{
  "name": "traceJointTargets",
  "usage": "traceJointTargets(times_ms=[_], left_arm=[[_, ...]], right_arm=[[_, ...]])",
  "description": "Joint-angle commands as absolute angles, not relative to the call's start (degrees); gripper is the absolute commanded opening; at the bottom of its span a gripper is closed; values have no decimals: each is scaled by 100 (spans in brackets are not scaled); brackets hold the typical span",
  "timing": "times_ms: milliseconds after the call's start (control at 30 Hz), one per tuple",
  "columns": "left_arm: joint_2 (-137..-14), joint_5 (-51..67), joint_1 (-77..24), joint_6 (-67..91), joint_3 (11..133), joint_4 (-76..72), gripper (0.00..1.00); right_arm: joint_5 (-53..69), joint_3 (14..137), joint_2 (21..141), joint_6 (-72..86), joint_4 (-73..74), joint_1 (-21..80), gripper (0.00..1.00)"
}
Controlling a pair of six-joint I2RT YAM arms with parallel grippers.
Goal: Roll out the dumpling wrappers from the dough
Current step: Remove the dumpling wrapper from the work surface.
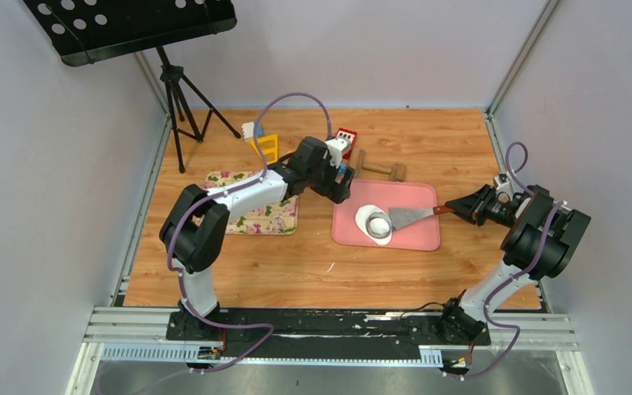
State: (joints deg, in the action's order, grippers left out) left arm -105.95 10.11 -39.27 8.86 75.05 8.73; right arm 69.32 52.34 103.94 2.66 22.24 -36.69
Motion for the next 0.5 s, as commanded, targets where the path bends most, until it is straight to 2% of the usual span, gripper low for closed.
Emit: traceJointTargets(times_ms=[0, 467], left_arm=[[-10213, 1054, -3951, 858, 7482, 704, 100], [-10165, 1028, -3947, 826, 7506, 713, 100]], right_arm=[[7041, 5212, 10478, 66, 2177, -3791, 0], [7385, 5244, 10880, -77, 2293, -3788, 0]])
